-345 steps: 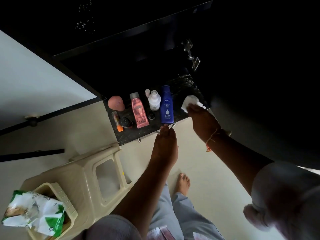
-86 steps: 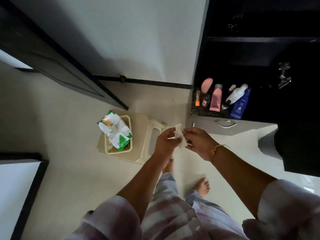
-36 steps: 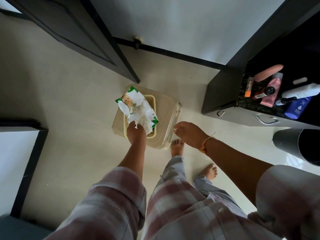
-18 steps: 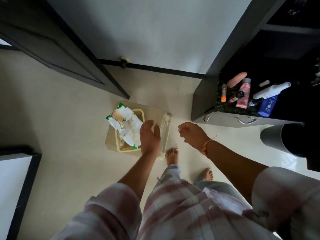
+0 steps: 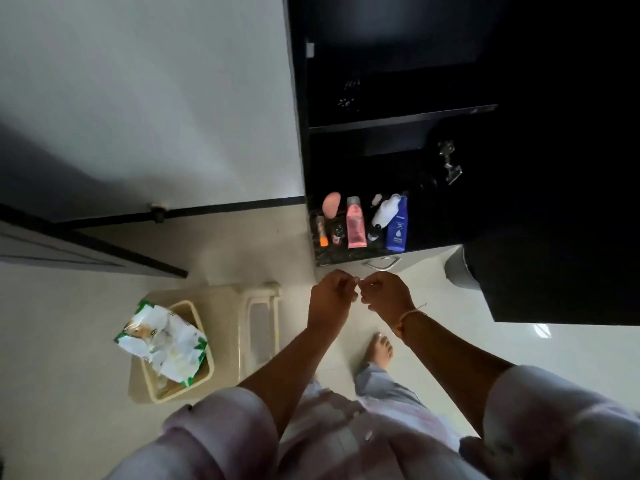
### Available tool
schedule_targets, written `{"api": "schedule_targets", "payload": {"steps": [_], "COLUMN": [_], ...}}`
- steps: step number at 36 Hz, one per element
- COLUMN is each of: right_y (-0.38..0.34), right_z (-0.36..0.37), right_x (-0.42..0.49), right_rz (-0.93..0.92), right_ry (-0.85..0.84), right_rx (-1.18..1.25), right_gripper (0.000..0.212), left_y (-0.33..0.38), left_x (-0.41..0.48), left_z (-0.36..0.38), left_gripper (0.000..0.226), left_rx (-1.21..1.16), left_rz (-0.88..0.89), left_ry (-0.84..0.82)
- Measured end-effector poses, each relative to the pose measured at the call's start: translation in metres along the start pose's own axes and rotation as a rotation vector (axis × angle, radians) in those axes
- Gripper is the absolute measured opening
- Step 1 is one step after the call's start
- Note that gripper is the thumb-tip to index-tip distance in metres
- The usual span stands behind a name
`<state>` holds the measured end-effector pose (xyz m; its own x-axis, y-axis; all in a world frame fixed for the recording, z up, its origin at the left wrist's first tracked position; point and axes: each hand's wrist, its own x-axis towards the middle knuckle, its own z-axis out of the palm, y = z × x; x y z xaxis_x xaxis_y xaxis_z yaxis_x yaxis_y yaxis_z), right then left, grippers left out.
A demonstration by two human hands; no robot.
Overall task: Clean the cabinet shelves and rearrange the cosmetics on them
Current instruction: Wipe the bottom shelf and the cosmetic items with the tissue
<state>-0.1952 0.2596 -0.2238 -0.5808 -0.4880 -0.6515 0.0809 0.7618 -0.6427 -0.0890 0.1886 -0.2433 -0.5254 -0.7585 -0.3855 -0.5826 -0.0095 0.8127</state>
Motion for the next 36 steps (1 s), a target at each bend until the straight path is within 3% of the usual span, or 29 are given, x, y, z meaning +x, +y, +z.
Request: {"api": "schedule_targets", "payload": {"steps": [5,12,20,27,36], "right_y": [0.02,0.04,0.038,0.027,0.026], "right_z": [-0.051,-0.091,-0.106,-0.099,-0.087], "right_x": [0.024,0.073,0.107,0.132,0.152], "right_rz": [0.022,-0.001,-0.103,-0.123,-0.044], "right_ry": [0.099,0.125,0.099,0.106,0.093], "right_rx": [0.026,0.053,-0.153,-0.195,-0.144], "right_gripper": [0.029,0.013,0.018,0.026,0.039], "left_y": [0.039,0.063,0.061,0.054,0.046], "left_x": [0.011,0.036,0.066,0.084,0.094], "left_z": [0.05,0.1,0.12,0.136,0.146], "left_gripper": [0.012,0.024,0.045,0.036,0.029], "left_rx": [0.03,0.014,-0.053,0.015,-0.122], "left_rz": [0.012,-0.111,-0.184,-0.171,-0.305], "left_ry": [-0.068,0.039,-0.01,0.019,0.038]}}
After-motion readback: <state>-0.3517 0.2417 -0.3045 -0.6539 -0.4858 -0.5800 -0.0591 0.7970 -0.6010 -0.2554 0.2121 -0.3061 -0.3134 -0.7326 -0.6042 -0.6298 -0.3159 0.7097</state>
